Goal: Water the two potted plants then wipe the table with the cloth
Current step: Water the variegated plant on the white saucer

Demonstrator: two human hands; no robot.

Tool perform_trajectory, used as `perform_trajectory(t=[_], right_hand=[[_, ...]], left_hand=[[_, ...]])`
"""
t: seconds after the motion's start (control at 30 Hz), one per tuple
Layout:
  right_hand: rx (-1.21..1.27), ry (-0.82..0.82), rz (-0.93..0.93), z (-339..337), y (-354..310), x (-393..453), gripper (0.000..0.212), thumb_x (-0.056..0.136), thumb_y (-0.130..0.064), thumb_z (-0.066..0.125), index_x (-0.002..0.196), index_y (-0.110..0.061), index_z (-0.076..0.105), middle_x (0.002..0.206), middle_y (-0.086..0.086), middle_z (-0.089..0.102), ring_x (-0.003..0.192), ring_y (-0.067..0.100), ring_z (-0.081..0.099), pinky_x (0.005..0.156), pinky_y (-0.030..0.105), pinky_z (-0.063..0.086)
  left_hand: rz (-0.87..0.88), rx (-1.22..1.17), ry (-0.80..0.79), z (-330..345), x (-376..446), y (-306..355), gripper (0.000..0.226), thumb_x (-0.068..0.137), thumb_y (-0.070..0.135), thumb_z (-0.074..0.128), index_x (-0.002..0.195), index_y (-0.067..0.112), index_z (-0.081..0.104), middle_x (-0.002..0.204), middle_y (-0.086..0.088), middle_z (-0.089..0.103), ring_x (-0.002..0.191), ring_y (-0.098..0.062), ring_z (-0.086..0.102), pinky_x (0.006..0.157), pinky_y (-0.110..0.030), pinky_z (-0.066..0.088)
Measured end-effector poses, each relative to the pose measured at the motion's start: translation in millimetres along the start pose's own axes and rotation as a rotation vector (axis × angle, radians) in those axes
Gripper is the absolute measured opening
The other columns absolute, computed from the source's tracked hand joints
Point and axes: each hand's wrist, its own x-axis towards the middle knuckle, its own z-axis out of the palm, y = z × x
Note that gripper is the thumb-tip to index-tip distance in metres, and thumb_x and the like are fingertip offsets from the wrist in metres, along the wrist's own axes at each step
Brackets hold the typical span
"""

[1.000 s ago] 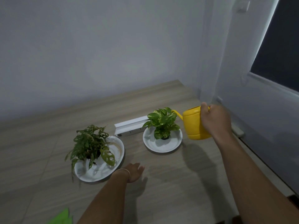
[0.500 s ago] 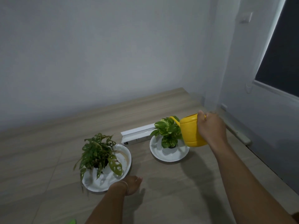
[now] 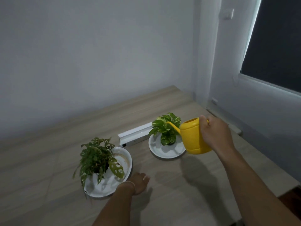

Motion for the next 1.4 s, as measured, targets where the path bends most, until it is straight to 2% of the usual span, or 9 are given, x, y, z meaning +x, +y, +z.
perform_trajectory(t=[0.13, 0.23, 0.37, 0.5, 0.7, 0.83, 1.1, 1.3, 1.4], right_hand=[[-0.005, 0.026, 0.010, -7.4, 4.3, -8.5, 0.061, 0.096, -0.047, 0.026, 0.076, -0.002, 0.063, 0.082, 0.024, 0.066, 0.075, 0.038, 0.058, 0.066, 0.040, 0.042], [-0.036, 0.026, 0.065, -14.7, 4.2, -12.1, 0.053, 0.105, -0.039, 0.032, 0.073, -0.004, 0.055, 0.084, 0.026, 0.065, 0.072, 0.032, 0.049, 0.067, 0.038, 0.034], [-0.036, 0.071, 0.104, -16.0, 6.1, -12.5, 0.049, 0.106, -0.036, 0.036, 0.074, -0.005, 0.055, 0.090, 0.031, 0.066, 0.082, 0.042, 0.060, 0.070, 0.038, 0.035], [-0.009, 0.075, 0.133, -14.2, 2.9, -10.5, 0.047, 0.107, -0.034, 0.037, 0.076, -0.005, 0.056, 0.090, 0.030, 0.066, 0.075, 0.033, 0.050, 0.070, 0.037, 0.035], [0.005, 0.085, 0.111, -9.9, -6.4, -8.1, 0.051, 0.108, -0.035, 0.036, 0.083, 0.001, 0.063, 0.093, 0.033, 0.066, 0.083, 0.043, 0.059, 0.071, 0.038, 0.036], [0.041, 0.084, 0.085, -4.8, -11.5, -9.7, 0.051, 0.108, -0.036, 0.034, 0.078, -0.002, 0.059, 0.079, 0.022, 0.060, 0.076, 0.039, 0.058, 0.071, 0.041, 0.043], [0.078, 0.028, 0.058, -4.4, -12.7, -20.0, 0.053, 0.108, -0.039, 0.033, 0.074, -0.007, 0.058, 0.069, 0.010, 0.055, 0.069, 0.031, 0.055, 0.065, 0.035, 0.037], [0.037, 0.016, 0.041, -17.4, -6.8, -32.4, 0.052, 0.108, -0.037, 0.034, 0.079, -0.005, 0.062, 0.072, 0.013, 0.056, 0.071, 0.031, 0.054, 0.067, 0.035, 0.034], [0.013, 0.017, 0.057, -24.8, -1.1, -36.5, 0.051, 0.108, -0.038, 0.034, 0.079, -0.006, 0.062, 0.070, 0.011, 0.053, 0.064, 0.023, 0.048, 0.066, 0.035, 0.033]], left_hand=[[0.032, -0.003, 0.015, -1.0, 12.5, -3.7, 0.066, 0.100, 0.057, 0.017, 0.124, 0.009, 0.054, 0.136, -0.019, 0.052, 0.127, -0.036, 0.046, 0.108, -0.043, 0.036], [0.055, 0.010, 0.034, 4.2, 33.3, -12.1, 0.083, 0.089, 0.070, 0.011, 0.130, 0.011, 0.050, 0.143, -0.018, 0.047, 0.132, -0.036, 0.043, 0.111, -0.049, 0.034], [0.066, 0.009, 0.047, -4.5, 12.2, 1.0, 0.068, 0.099, 0.061, 0.018, 0.147, 0.017, 0.039, 0.157, -0.014, 0.031, 0.146, -0.032, 0.028, 0.119, -0.047, 0.024], [0.073, -0.004, 0.072, -9.3, 3.5, 6.2, 0.065, 0.103, 0.054, 0.023, 0.157, 0.018, 0.020, 0.165, -0.009, 0.012, 0.152, -0.026, 0.015, 0.123, -0.040, 0.016], [0.103, 0.007, 0.228, -18.6, -1.8, 2.7, 0.069, 0.102, 0.052, 0.030, 0.156, 0.012, 0.016, 0.165, -0.010, 0.009, 0.151, -0.029, 0.016, 0.122, -0.041, 0.019], [0.150, 0.042, 0.318, -18.7, -6.2, 2.2, 0.071, 0.102, 0.051, 0.030, 0.157, 0.008, 0.012, 0.166, -0.011, 0.004, 0.153, -0.029, 0.008, 0.124, -0.041, 0.014], [0.187, 0.101, 0.334, -11.6, -11.7, 9.9, 0.070, 0.104, 0.047, 0.027, 0.158, 0.008, 0.003, 0.166, -0.008, -0.010, 0.153, -0.026, -0.008, 0.125, -0.040, 0.005], [0.185, 0.110, 0.321, -3.7, -9.0, 12.7, 0.070, 0.104, 0.047, 0.027, 0.158, 0.008, 0.004, 0.166, -0.009, -0.007, 0.153, -0.025, -0.006, 0.125, -0.039, 0.004], [0.178, 0.100, 0.315, 0.2, -8.2, 10.9, 0.071, 0.104, 0.047, 0.028, 0.158, 0.008, 0.003, 0.166, -0.009, -0.005, 0.154, -0.025, -0.004, 0.125, -0.038, 0.005]])
